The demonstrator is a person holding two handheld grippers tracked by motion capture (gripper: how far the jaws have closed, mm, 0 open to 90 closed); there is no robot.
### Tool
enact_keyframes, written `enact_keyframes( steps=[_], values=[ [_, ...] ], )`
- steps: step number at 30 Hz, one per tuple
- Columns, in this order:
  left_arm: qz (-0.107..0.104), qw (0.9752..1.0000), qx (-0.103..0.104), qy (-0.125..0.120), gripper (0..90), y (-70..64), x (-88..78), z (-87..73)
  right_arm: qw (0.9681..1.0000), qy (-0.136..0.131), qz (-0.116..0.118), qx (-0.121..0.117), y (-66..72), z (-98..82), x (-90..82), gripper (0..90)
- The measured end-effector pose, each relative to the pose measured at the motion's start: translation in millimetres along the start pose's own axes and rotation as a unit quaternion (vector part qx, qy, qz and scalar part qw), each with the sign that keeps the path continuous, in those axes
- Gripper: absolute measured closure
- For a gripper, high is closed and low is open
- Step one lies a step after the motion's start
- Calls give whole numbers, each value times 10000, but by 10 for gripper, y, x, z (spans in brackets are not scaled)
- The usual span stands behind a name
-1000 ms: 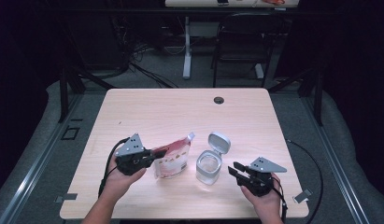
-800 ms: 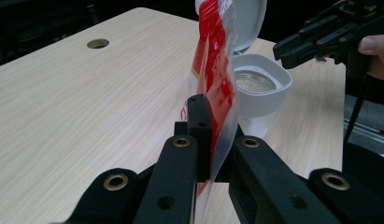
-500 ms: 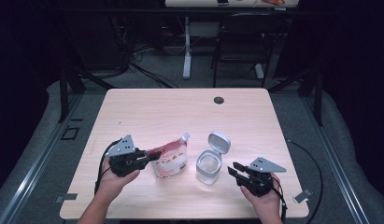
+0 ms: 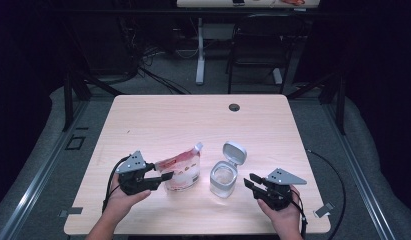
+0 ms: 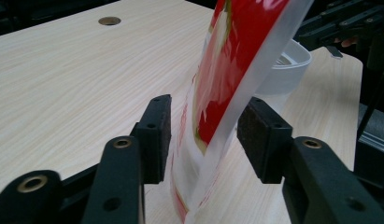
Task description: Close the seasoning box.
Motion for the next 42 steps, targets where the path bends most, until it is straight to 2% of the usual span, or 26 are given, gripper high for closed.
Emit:
enact_keyframes(
  steps=[4, 7, 13, 18, 26, 36, 38, 40, 42],
  values=[
    [63, 9999, -126, -73, 495, 29, 33, -50, 10000, -9, -3, 8, -1, 1, 0, 683],
    [117, 9997, -204, -7, 477, 51, 75, -124, 10000, -24, -17, 0, -6, 3, -3, 683],
    [42, 9993, -340, -134, 455, 67, 122, -205, 10000, -30, -14, 0, -12, 5, -12, 682],
    [-45, 9993, -367, -92, 465, 58, 172, -293, 10000, -35, -12, -4, -11, 6, -13, 682],
    [-28, 9995, -282, -108, 437, 51, 251, -363, 10000, -74, 6, 28, -8, 13, -16, 679],
    [3, 9993, -314, 203, 415, 48, 424, -517, 10000, -37, -7, 6, -12, 6, -14, 678],
    [3, 9993, -324, 210, 418, 46, 436, -523, 10000, -44, -2, -4, -11, 7, -14, 677],
    [25, 9995, -237, 190, 422, 44, 444, -519, 10000, -45, -1, -6, -9, 8, -13, 677],
    [31, 9995, -277, 144, 425, 33, 462, -519, 10000, -44, 1, -5, -10, 7, -13, 676]
  ],
)
Point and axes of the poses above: each handheld gripper's, and its own axes: x roughly forward along the jaws, z roughly out of its top, y roughly to its left, the point moved 9 cm from there along x, roughly forward along the jaws, and after that the axes turned 12 degrees about y, right-handed, at the moved point
